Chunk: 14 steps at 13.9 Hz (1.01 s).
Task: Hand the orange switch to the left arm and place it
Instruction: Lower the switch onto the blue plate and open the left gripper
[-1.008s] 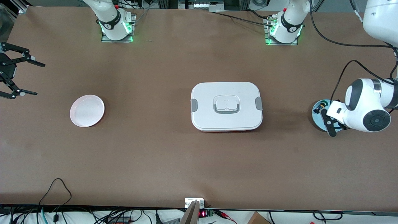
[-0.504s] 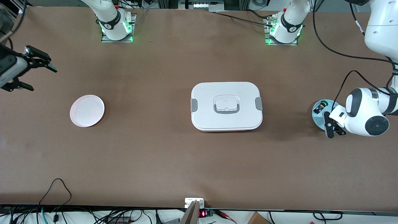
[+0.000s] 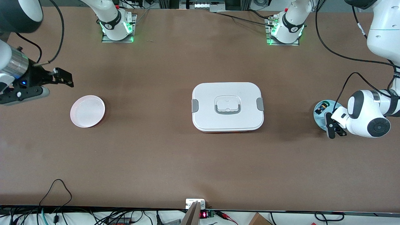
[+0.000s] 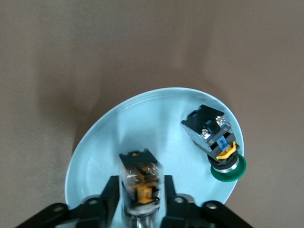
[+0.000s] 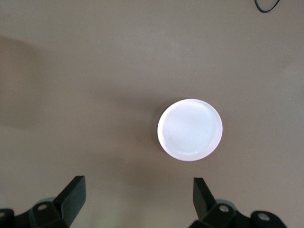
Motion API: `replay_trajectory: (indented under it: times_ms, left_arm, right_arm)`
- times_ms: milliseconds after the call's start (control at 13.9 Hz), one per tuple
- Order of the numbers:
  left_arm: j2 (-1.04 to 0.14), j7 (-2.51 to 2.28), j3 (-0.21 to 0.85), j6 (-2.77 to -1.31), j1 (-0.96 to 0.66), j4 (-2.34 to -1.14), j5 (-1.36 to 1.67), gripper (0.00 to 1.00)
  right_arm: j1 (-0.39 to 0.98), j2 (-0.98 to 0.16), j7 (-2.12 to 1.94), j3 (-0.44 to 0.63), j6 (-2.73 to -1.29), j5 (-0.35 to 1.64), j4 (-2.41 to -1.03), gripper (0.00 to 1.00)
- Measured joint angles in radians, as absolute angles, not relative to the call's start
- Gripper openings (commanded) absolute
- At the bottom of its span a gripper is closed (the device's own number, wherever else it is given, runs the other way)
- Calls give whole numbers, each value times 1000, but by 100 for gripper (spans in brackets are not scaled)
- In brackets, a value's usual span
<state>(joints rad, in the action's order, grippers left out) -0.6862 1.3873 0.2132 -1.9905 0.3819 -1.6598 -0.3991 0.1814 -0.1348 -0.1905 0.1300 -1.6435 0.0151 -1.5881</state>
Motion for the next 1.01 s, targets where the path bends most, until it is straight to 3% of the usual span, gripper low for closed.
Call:
replay_trajectory:
  times_ms: [432, 1008]
  left_arm:
    - [-675, 1392, 251, -1945, 390, -1636, -387, 100]
    - [-527, 976, 399, -1562, 387, -1565, -187, 100]
  right_arm:
    - [185, -126, -131, 131, -1710, 15, -1655, 100]
    - [186, -115, -129, 129, -1688, -4, -1611, 100]
